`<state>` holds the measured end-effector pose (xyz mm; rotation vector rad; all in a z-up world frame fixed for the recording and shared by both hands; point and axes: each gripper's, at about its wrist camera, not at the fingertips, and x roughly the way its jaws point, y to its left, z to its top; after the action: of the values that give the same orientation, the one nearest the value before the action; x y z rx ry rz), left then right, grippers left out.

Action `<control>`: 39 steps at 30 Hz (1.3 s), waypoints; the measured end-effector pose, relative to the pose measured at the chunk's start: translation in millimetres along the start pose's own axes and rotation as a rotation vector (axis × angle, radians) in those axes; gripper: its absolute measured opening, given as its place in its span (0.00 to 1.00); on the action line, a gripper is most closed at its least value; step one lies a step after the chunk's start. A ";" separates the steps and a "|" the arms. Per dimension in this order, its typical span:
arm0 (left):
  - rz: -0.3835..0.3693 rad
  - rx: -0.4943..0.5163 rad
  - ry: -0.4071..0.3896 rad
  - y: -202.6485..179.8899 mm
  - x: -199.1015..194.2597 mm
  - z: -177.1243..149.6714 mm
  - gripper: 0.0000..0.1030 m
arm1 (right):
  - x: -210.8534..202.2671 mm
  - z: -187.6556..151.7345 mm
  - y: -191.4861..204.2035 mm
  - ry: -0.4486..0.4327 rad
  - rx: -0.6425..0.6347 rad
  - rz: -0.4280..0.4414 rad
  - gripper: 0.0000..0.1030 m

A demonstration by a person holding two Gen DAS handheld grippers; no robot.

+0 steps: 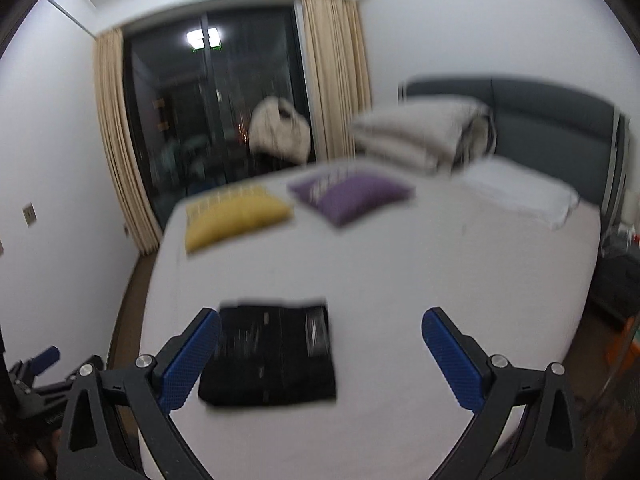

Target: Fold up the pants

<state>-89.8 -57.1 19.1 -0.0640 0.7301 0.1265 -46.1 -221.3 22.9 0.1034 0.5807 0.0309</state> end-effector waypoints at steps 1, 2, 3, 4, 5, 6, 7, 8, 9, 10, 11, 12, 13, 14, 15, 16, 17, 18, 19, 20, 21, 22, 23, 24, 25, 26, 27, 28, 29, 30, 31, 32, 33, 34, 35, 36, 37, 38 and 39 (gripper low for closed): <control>-0.001 0.000 0.018 -1.1 9.0 -5.7 1.00 | 4.7 -7.7 2.1 0.020 -0.003 0.005 1.00; -0.003 0.000 0.033 -3.1 13.6 -8.1 1.00 | 10.3 -12.6 6.1 0.043 -0.011 0.010 1.00; -0.007 -0.001 0.051 -4.3 18.1 -10.1 1.00 | 10.0 -18.2 9.8 0.054 -0.017 0.012 1.00; -0.013 -0.005 0.066 -5.2 22.7 -11.5 1.00 | 13.4 -21.4 14.6 0.070 -0.031 0.018 1.00; -0.019 -0.009 0.074 -5.8 26.2 -12.3 1.00 | 16.6 -24.8 18.3 0.077 -0.042 0.022 1.00; -0.024 -0.012 0.081 -5.5 30.4 -11.5 1.00 | 17.3 -26.7 21.6 0.084 -0.054 0.025 1.00; -0.025 -0.016 0.088 -5.1 34.8 -11.2 1.00 | 16.7 -28.1 24.8 0.090 -0.064 0.024 1.00; -0.027 -0.017 0.094 -3.9 36.0 -10.8 1.00 | 15.8 -30.0 27.0 0.096 -0.069 0.023 1.00; -0.026 -0.018 0.097 -4.2 41.5 -11.5 1.00 | 17.3 -31.2 27.7 0.102 -0.073 0.023 1.00; -0.021 -0.019 0.100 -3.2 43.3 -11.9 1.00 | 19.7 -33.5 28.1 0.112 -0.076 0.020 1.00; -0.018 -0.020 0.103 -2.3 44.4 -10.6 1.00 | 22.0 -35.6 27.8 0.122 -0.075 0.014 1.00; -0.015 -0.021 0.109 -2.9 50.7 -9.6 1.00 | 21.3 -36.2 28.4 0.129 -0.074 0.010 1.00; -0.014 -0.023 0.115 -2.7 54.4 -9.3 1.00 | 24.0 -37.2 27.2 0.140 -0.071 0.007 1.00; -0.012 -0.025 0.118 -2.3 56.7 -9.3 1.00 | 26.6 -37.6 26.9 0.149 -0.070 0.007 1.00; -0.012 -0.025 0.121 -2.0 57.5 -9.4 1.00 | 28.1 -39.1 26.5 0.159 -0.069 0.005 1.00; -0.012 -0.026 0.125 -2.1 59.2 -10.1 1.00 | 29.6 -39.2 26.0 0.164 -0.069 0.004 1.00; -0.013 -0.027 0.127 -1.5 57.6 -9.7 1.00 | 31.0 -39.5 25.9 0.168 -0.071 0.004 1.00; -0.013 -0.027 0.129 -1.6 59.2 -10.1 1.00 | 30.8 -40.5 26.8 0.171 -0.073 0.005 1.00; -0.014 -0.027 0.130 -1.5 59.6 -10.2 1.00 | 31.8 -40.7 27.0 0.173 -0.076 0.007 1.00; -0.015 -0.027 0.132 -1.5 60.5 -10.4 1.00 | 30.3 -40.5 27.3 0.175 -0.078 0.008 1.00; -0.014 -0.027 0.133 -1.4 60.4 -10.5 1.00 | 29.1 -40.4 27.7 0.178 -0.080 0.010 1.00; -0.013 -0.026 0.135 -1.4 61.3 -10.7 1.00 | 29.4 -40.7 28.3 0.182 -0.083 0.012 1.00; -0.012 -0.025 0.138 -1.2 61.4 -10.7 1.00 | 29.6 -40.9 28.4 0.184 -0.084 0.013 1.00; -0.011 -0.025 0.141 -1.2 61.8 -10.9 1.00 | 30.3 -41.0 28.4 0.189 -0.086 0.015 1.00; -0.009 -0.024 0.144 -1.0 62.5 -11.1 1.00 | 31.0 -41.6 28.5 0.193 -0.087 0.016 1.00; -0.006 -0.024 0.148 -0.9 63.7 -11.3 1.00 | 31.7 -41.6 28.1 0.198 -0.088 0.018 1.00; -0.005 -0.024 0.151 -0.6 64.4 -11.4 1.00 | 32.5 -42.0 27.9 0.201 -0.089 0.019 1.00; -0.005 -0.024 0.153 -0.5 65.8 -11.5 1.00 | 33.0 -42.7 28.1 0.205 -0.090 0.019 1.00; -0.005 -0.024 0.154 -0.3 66.7 -11.6 1.00 | 33.5 -42.8 27.8 0.207 -0.091 0.019 1.00; -0.004 -0.024 0.156 -0.3 67.7 -11.7 1.00 | 34.1 -43.4 27.8 0.209 -0.092 0.020 1.00; -0.003 -0.023 0.158 -0.3 68.6 -11.8 1.00 | 34.5 -43.9 27.7 0.212 -0.092 0.020 1.00; -0.003 -0.022 0.160 -0.5 69.9 -12.2 1.00 | 35.1 -44.2 27.5 0.215 -0.092 0.020 1.00; -0.002 -0.022 0.162 -0.8 71.0 -12.5 1.00 | 35.6 -44.8 27.7 0.218 -0.093 0.021 1.00; -0.002 -0.021 0.164 -0.9 72.1 -12.6 1.00 | 36.1 -45.4 27.8 0.220 -0.093 0.021 1.00; -0.002 -0.021 0.166 -1.0 73.3 -13.0 1.00 | 36.3 -45.5 27.3 0.222 -0.094 0.021 1.00; -0.001 -0.021 0.168 -1.1 74.3 -13.3 1.00 | 36.8 -45.8 27.6 0.224 -0.095 0.021 1.00; 0.000 -0.021 0.170 -1.1 75.3 -13.6 1.00 | 37.5 -46.1 27.8 0.227 -0.096 0.022 1.00; 0.000 -0.022 0.171 -1.1 76.3 -13.8 1.00 | 38.0 -46.5 27.9 0.228 -0.097 0.022 1.00; 0.001 -0.022 0.173 -1.1 77.2 -14.0 1.00 | 38.5 -46.8 28.1 0.230 -0.097 0.022 1.00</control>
<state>-41.9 -52.5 -42.9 -0.0961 0.9014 0.1309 -39.6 -187.0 -34.0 0.0113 0.8069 0.0935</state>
